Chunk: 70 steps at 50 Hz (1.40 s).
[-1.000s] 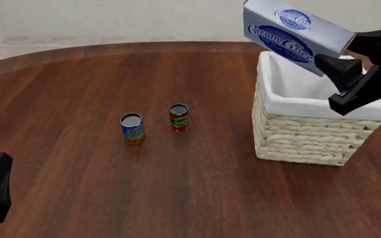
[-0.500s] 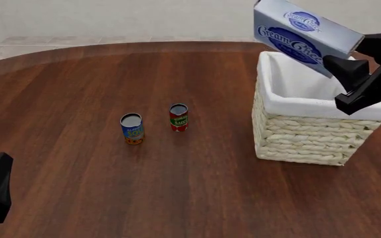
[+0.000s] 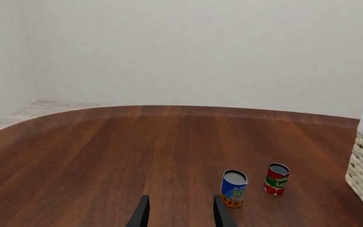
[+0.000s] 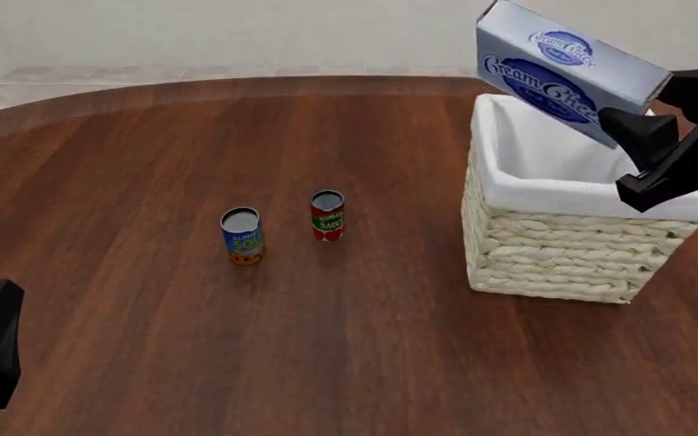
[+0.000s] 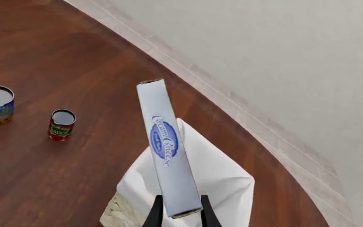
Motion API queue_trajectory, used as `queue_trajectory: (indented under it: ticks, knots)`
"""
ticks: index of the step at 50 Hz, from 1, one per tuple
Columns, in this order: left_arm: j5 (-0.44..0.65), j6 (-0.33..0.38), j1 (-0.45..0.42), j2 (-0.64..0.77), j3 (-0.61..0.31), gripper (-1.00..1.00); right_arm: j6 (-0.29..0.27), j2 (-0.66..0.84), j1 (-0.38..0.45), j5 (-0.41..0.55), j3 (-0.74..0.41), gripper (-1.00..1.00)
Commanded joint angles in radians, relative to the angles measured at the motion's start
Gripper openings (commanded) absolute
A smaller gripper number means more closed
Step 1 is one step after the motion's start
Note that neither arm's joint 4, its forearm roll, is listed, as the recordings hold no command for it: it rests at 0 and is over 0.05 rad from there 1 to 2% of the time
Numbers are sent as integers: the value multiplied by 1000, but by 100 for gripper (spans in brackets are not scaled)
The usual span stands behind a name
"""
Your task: Pick up the cream cheese box, and put it in the basket.
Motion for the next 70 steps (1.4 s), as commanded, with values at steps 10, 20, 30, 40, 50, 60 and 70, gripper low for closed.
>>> queue_trajectory:
  ticks: [10,20,30,40,50,60,70]
  knots:
    - [-1,0,0,0,0,100,14,9,-32,10,-9,-100]
    - [-4,-3,1,0,0,100,5,16,-61,34,-8,-100]
    - [-3,-4,2,0,0,100,5,39,-81,56,-33,-100]
    - [-4,-5,2,0,0,100,-6,63,-102,60,-47,-100]
    - [-4,-7,3,0,0,100,-9,76,-110,83,-61,-100]
    - [-4,-6,3,0,-1,100,-10,80,-126,90,-59,-100]
    - [-3,-7,3,0,-2,100,-12,105,-146,82,-70,-100]
